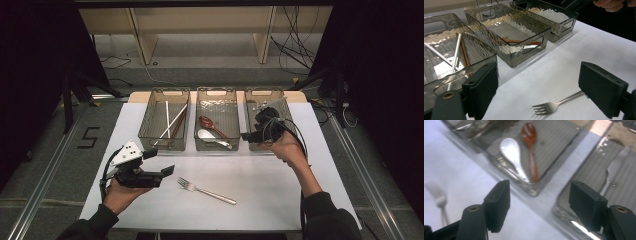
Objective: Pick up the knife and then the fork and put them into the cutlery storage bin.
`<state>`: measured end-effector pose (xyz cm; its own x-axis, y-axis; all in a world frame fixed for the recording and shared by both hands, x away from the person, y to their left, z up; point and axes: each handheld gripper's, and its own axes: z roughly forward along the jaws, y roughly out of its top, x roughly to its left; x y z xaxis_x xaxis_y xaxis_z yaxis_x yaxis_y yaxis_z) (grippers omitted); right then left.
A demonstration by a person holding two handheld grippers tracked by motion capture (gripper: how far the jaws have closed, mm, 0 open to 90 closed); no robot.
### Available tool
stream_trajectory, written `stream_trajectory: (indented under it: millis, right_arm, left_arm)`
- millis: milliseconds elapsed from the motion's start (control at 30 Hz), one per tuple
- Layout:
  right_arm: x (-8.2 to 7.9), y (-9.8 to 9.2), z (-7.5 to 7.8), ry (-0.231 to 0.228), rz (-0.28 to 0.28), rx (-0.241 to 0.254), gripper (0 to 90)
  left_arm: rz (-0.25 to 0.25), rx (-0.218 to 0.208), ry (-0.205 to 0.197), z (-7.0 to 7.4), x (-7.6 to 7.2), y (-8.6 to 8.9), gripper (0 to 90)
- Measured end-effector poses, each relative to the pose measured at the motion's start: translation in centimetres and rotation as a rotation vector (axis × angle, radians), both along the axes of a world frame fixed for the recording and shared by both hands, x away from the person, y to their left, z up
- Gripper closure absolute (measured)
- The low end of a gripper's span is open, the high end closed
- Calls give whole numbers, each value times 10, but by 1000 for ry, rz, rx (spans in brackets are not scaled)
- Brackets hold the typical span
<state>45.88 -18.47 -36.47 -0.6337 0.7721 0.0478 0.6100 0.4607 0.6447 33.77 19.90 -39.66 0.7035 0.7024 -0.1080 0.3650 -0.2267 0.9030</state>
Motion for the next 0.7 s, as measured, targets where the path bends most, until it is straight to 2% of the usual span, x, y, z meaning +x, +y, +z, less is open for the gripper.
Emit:
stream_trajectory:
  millis: [100,167,267,700]
  right_arm:
    - [-13,6,0,-4,39,7,338]
    - [-20,14,-1,8,68,-16,322]
    - [-30,24,-3,16,110,-24,312]
    - [-59,71,-24,80,279,-97,307]
  left_arm:
    - [1,0,0,0,0,0,159]
    - [3,1,-1,0,0,0,158]
    - [1,0,-2,0,0,-1,158]
    - [4,-5,-2,0,0,1,158]
